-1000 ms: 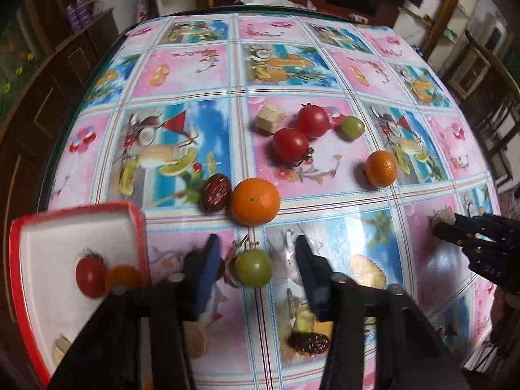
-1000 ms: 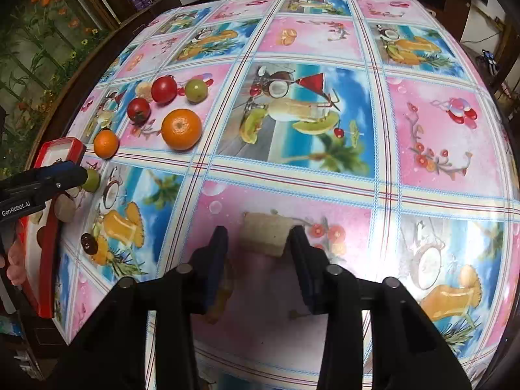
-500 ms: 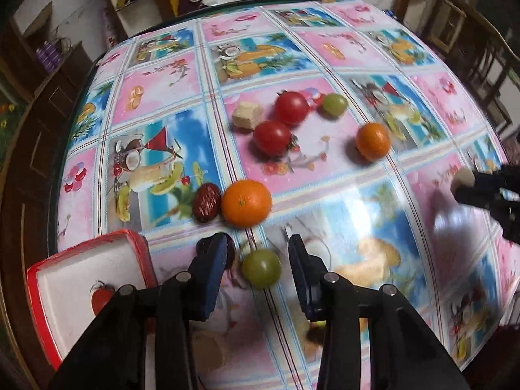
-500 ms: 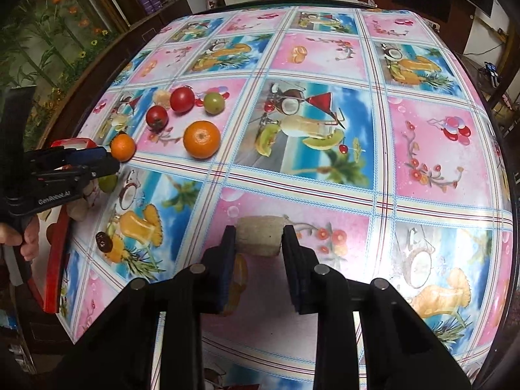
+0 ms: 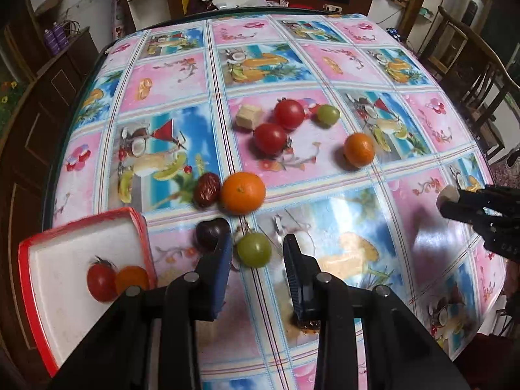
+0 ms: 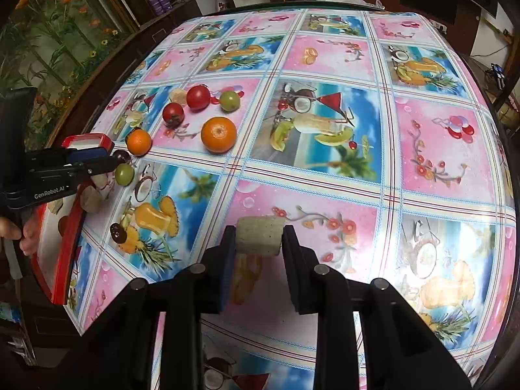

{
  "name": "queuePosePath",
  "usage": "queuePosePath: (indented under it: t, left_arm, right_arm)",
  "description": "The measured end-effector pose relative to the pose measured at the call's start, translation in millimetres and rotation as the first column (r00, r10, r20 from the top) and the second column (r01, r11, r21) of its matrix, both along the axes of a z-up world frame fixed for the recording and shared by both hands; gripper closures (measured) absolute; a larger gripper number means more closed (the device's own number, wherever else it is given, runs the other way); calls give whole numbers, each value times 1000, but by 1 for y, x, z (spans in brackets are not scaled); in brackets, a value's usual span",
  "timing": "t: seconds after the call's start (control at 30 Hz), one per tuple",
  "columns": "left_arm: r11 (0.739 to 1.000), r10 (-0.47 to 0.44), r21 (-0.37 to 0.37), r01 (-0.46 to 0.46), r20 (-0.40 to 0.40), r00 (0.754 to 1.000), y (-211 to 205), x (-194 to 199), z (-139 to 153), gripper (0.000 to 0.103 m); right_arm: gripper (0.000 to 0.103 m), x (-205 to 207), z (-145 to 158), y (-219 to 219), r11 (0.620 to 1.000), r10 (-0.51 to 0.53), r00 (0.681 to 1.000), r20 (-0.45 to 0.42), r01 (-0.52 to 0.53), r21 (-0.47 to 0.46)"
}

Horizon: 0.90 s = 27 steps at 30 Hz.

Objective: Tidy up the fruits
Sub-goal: 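Grasp a green grape with the left tool while the right tool grasps a cream cube, then carry the grape and cube into the tray and open both tools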

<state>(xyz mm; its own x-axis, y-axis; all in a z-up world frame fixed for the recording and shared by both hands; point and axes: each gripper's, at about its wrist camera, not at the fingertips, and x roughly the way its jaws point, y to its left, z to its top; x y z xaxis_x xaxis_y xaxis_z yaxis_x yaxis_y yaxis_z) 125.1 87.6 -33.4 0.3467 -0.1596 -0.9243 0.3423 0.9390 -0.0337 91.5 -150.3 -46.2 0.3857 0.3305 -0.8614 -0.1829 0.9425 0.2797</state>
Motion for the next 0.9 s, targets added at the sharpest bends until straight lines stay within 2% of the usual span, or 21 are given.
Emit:
queuePosePath:
  t: [0.23, 0.43, 0.63, 0.7, 0.9]
  left_arm:
    - [998, 63, 18, -63, -20, 998, 6, -1, -21, 71]
    - [998, 51, 39, -50, -7, 999, -8, -1, -27, 71]
    - [996, 87, 20, -86, -18, 996, -6, 7, -30, 71]
    - [997, 75, 24, -75, -14, 997, -8, 7, -30, 76]
    - [997, 83, -1, -83, -9, 997, -6, 6, -26, 78]
  right_arm:
    - [73, 2, 2, 5, 1000, 15, 1000, 7, -15, -2]
    - [73, 4, 6, 18, 999, 52, 998, 16, -52, -15]
    - [73, 0, 13, 24, 998, 58, 998, 34, -57, -15]
    - [73, -2, 14, 23, 999, 53, 998, 34, -52, -16]
    - [73, -6, 13, 19, 1000, 30, 999, 32, -29, -7]
